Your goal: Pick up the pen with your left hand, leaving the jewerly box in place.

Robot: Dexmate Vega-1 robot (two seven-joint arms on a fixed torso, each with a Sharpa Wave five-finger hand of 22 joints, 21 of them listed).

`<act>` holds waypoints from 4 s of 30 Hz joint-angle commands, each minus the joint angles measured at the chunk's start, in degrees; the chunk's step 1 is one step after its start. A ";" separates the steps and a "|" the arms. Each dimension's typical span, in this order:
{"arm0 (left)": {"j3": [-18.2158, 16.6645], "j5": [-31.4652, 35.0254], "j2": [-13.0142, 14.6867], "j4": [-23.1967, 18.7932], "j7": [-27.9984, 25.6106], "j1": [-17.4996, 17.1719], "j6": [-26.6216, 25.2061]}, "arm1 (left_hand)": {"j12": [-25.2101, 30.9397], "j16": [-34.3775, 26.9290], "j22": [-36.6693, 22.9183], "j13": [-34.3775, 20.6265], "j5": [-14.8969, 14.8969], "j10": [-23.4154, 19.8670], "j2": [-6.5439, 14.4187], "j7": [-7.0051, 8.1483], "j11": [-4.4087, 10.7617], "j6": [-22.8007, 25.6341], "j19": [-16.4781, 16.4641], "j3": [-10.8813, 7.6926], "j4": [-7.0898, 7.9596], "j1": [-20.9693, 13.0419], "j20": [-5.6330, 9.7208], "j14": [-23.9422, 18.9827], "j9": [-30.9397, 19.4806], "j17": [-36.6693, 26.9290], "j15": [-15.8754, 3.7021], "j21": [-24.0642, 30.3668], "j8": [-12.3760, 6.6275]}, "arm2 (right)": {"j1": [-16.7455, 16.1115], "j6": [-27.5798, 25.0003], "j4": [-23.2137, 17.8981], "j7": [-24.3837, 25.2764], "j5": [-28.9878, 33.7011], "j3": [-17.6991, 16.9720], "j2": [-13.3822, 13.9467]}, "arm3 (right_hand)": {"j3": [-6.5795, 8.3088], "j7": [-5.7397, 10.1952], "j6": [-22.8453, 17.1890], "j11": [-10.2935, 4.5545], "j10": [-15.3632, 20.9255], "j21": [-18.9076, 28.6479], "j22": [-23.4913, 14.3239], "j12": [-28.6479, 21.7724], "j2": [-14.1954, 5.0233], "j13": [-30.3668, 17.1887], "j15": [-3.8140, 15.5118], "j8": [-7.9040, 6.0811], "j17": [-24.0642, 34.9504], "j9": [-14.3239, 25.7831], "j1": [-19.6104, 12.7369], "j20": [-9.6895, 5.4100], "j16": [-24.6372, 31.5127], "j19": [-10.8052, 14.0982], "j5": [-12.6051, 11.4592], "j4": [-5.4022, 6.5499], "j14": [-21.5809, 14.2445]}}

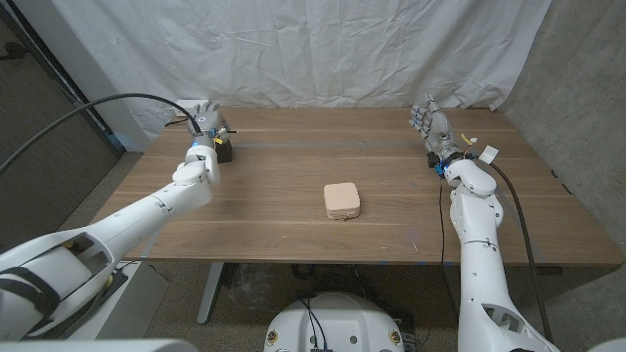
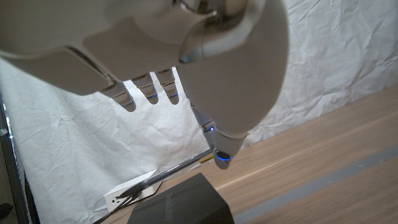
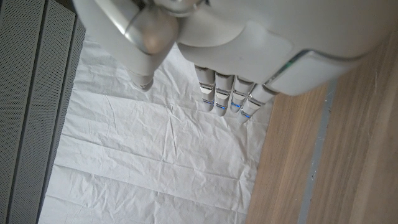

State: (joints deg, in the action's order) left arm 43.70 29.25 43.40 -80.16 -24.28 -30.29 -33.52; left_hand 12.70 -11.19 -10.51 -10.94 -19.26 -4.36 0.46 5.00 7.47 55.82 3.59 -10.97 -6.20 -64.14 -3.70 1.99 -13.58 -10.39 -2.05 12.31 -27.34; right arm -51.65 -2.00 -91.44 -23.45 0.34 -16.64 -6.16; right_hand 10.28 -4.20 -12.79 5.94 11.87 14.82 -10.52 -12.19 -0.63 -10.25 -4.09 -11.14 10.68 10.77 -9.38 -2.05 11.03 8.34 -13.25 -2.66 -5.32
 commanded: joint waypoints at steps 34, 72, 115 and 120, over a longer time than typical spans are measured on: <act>-3.21 2.32 2.72 -7.10 1.56 -1.08 -0.79 | -0.33 0.14 -0.12 0.01 0.79 -1.05 1.15 -0.02 0.31 0.60 -0.34 0.66 0.16 -0.44 -0.01 -0.96 0.46 -0.18 -4.27 -0.15 -0.65 | -1.74 -0.04 -3.45 0.24 -0.30 0.60 -0.59 | -0.33 0.04 -0.38 0.04 0.26 -0.38 -0.20 0.18 -0.48 -0.30 -0.25 -0.21 0.09 0.18 0.02 0.13 -0.15 0.72 0.15 -0.09 -0.53; -4.43 4.86 3.46 -12.05 2.88 -0.92 -3.79 | -0.42 0.18 -0.12 0.00 1.19 -1.71 1.47 0.15 0.45 0.54 -0.36 1.26 0.37 -0.43 0.08 -1.31 0.48 -0.19 -4.45 -0.24 -1.00 | -0.03 0.58 -1.44 -0.99 -1.16 -0.18 0.35 | -0.43 0.03 -0.37 -0.01 0.24 -0.77 -0.22 0.19 -0.61 -0.30 -0.18 -0.20 0.09 0.18 0.02 0.04 -0.16 0.90 0.15 -0.22 -0.53; -5.13 6.29 3.29 -13.59 4.08 -0.28 -2.80 | -0.65 0.23 -0.12 -0.01 1.40 -1.85 1.60 0.13 0.63 0.57 -0.53 1.92 0.42 -0.58 0.19 -1.73 0.84 -0.17 -4.38 -0.25 -1.19 | 0.08 0.41 -1.54 -0.92 -1.03 -0.57 0.44 | -0.51 -0.09 -0.41 -0.04 0.24 -1.16 -0.23 0.19 -0.77 -0.29 -0.15 -0.20 0.08 0.18 -0.06 0.05 -0.16 1.05 0.15 -0.40 -0.57; -5.24 6.13 2.92 -13.14 3.56 -0.31 -2.38 | -0.68 0.25 -0.12 -0.01 1.41 -1.85 1.62 0.11 0.57 0.48 -0.54 2.02 0.44 -0.58 0.21 -1.74 0.91 -0.17 -4.33 -0.26 -1.16 | 0.03 0.36 -1.77 -0.76 -0.89 -0.54 0.46 | -0.52 -0.08 -0.41 -0.03 0.21 -1.19 -0.24 0.20 -0.79 -0.29 -0.14 -0.20 0.08 0.18 -0.06 0.06 -0.17 1.08 0.15 -0.41 -0.55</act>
